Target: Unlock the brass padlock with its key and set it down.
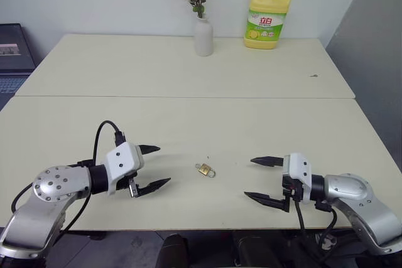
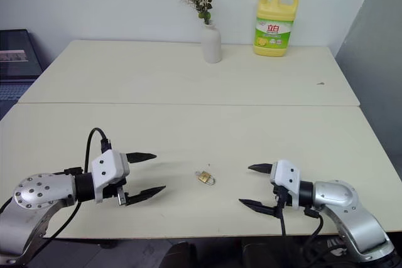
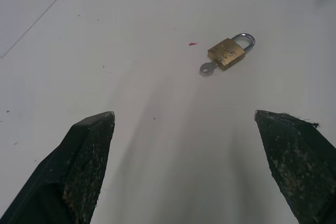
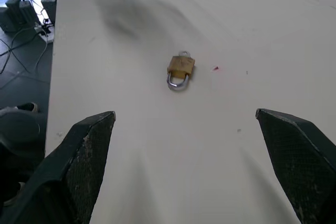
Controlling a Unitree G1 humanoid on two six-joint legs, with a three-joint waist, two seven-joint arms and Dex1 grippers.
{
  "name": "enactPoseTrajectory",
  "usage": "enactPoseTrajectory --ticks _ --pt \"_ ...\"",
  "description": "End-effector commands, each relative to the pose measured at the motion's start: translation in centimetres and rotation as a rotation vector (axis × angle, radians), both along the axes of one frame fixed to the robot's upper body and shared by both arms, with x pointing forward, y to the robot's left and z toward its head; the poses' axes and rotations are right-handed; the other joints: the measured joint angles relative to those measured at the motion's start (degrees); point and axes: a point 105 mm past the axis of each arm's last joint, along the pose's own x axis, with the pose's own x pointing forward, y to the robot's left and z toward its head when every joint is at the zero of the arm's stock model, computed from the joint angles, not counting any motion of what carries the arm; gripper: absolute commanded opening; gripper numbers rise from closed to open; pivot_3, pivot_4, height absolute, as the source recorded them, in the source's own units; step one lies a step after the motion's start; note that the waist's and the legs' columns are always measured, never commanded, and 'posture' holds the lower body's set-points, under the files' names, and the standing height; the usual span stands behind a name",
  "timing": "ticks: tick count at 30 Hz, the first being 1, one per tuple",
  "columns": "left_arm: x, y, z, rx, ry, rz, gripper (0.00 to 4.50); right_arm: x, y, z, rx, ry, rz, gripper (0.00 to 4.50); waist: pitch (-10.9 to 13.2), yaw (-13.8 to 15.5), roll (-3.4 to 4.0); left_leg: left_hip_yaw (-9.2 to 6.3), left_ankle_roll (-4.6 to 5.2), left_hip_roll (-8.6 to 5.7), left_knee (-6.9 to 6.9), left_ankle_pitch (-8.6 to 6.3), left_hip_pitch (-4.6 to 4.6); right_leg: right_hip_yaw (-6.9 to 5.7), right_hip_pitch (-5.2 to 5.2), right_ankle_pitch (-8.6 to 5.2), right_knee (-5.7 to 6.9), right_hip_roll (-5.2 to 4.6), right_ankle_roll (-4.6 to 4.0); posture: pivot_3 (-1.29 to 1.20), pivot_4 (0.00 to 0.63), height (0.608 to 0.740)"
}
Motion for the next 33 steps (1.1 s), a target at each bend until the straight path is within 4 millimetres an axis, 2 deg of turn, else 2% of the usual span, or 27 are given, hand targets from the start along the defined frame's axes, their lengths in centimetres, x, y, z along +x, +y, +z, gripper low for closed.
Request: enactPoseTrajectory --ticks 1,4,9,14,17,33 --pt "-2.0 0.5 0.9 0.021 0.112 -0.133 4.48 0.1 2.2 2.0 0.031 -0.024 0.038 4.50 0.01 -0.34 -0.02 0.02 0.00 0.02 0.00 0.00 -0.01 0.02 -0.04 0.00 0.01 0.01 0.00 0.00 0.150 0.740" --pt "-2.5 1.3 0.3 0.131 0.154 -0.191 4.48 0.9 3.2 1.3 -0.014 0.017 0.033 4.50 0.02 -0.28 0.01 0.00 0.00 0.04 -0.05 0.00 0.00 -0.01 -0.08 -0.04 0.02 0.03 -0.07 0.00 0.150 0.740" --pt "-2.3 0.9 1.0 0.147 0.148 -0.250 4.48 2.1 5.9 0.4 -0.065 0.010 0.011 4.50 0.01 0.01 -0.02 -0.01 0.00 0.04 -0.04 0.00 -0.11 -0.05 -0.18 -0.06 0.02 0.03 -0.11 0.00 0.150 0.740" --pt "-1.2 0.7 1.7 0.140 0.093 -0.255 4.48 3.0 8.8 -0.9 -0.059 0.060 -0.073 4.50 0.00 -0.03 -0.04 0.00 0.00 0.05 -0.04 0.00 -0.15 -0.04 -0.23 -0.06 0.03 0.04 -0.12 0.00 0.150 0.740" --pt "-1.7 0.1 1.8 0.133 0.113 -0.293 4.48 3.7 8.9 -1.7 -0.079 0.086 -0.181 4.50 0.00 -0.06 -0.03 0.03 0.00 0.05 -0.05 0.00 -0.17 -0.01 -0.27 -0.08 0.06 0.05 -0.14 0.00 0.150 0.740" --pt "-1.8 0.1 1.5 0.160 0.110 -0.336 4.48 3.3 9.6 -3.3 -0.149 0.123 -0.262 4.50 -0.01 -0.10 -0.05 0.03 0.00 0.06 -0.05 0.00 -0.19 -0.03 -0.30 -0.11 0.07 0.04 -0.19 0.00 0.150 0.740"
